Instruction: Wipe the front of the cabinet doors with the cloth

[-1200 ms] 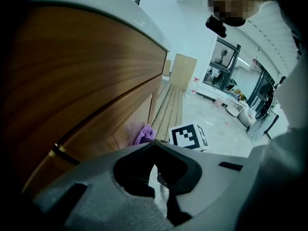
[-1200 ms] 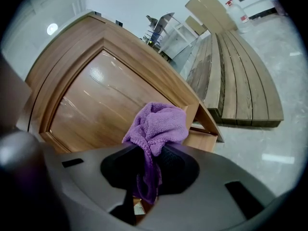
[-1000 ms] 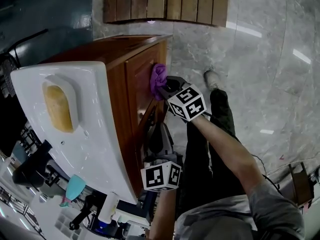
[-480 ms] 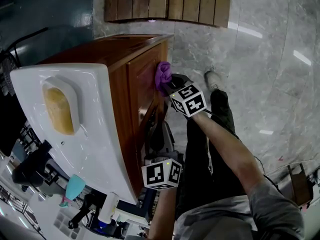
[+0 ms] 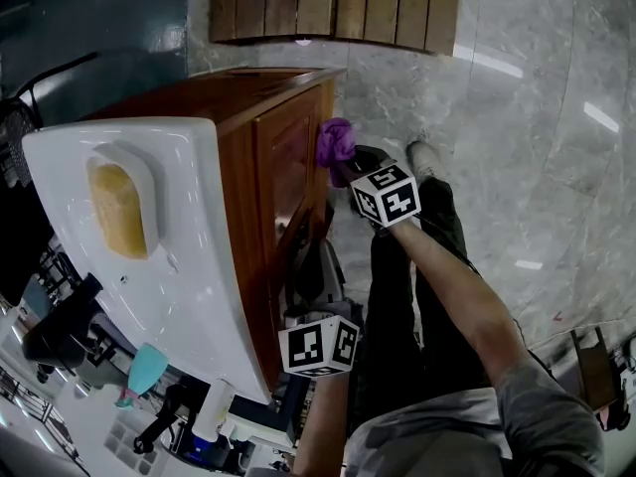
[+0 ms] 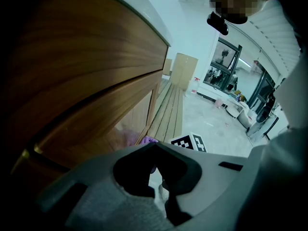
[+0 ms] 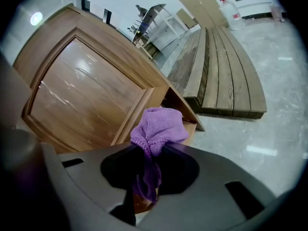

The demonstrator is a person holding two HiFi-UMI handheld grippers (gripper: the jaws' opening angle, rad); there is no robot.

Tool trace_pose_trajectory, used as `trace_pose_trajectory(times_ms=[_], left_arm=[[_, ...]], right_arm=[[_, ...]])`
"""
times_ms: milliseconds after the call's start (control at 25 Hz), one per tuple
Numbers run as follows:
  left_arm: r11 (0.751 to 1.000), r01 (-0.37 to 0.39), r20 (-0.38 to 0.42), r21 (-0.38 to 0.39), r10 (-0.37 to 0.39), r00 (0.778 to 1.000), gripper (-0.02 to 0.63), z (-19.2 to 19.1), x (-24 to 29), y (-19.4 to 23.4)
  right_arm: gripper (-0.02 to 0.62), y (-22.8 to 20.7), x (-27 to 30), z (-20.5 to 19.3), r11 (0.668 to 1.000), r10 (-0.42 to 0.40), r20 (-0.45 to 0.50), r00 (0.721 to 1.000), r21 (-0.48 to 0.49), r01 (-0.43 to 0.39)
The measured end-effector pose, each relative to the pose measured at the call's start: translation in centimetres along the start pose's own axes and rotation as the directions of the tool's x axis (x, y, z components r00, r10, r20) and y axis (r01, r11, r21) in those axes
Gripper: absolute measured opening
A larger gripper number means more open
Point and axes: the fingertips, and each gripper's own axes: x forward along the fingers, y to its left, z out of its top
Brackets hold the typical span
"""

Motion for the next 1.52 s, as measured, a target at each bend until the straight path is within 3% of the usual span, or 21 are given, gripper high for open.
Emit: trace_pose_trajectory(times_ms=[320, 720, 1200, 1520], left_arm=[[1.000, 0.017, 0.041, 0.006, -0.017, 0.999, 0.008, 1.6, -1.2, -1.2], [1.000, 0.021, 0.079, 0.018, -0.022, 0.997, 0.008, 3.3, -2.7, -2.2], [1.000, 0.008, 0.093, 0.024, -0.011, 0.996, 0.008, 4.8, -2.9, -2.2], [1.000, -0.005, 0.084, 0.017, 0.004, 0.996, 0.008, 4.9, -2.4, -2.0]], right_arm=[[0.078, 1.4, -6.1, 3.7, 0.999, 0.042, 0.143, 0.989, -0.014, -0.041], [0.078, 5.8, -13.1, 8.2, 0.986, 0.149, 0.289, 0.946, -0.112, -0.121], [0.078, 10.2, -15.9, 13.1, 0.960, 0.267, 0.383, 0.884, -0.188, -0.209], [0.078, 13.3, -14.4, 16.2, 0.920, 0.365, 0.364, 0.857, -0.280, -0.273]])
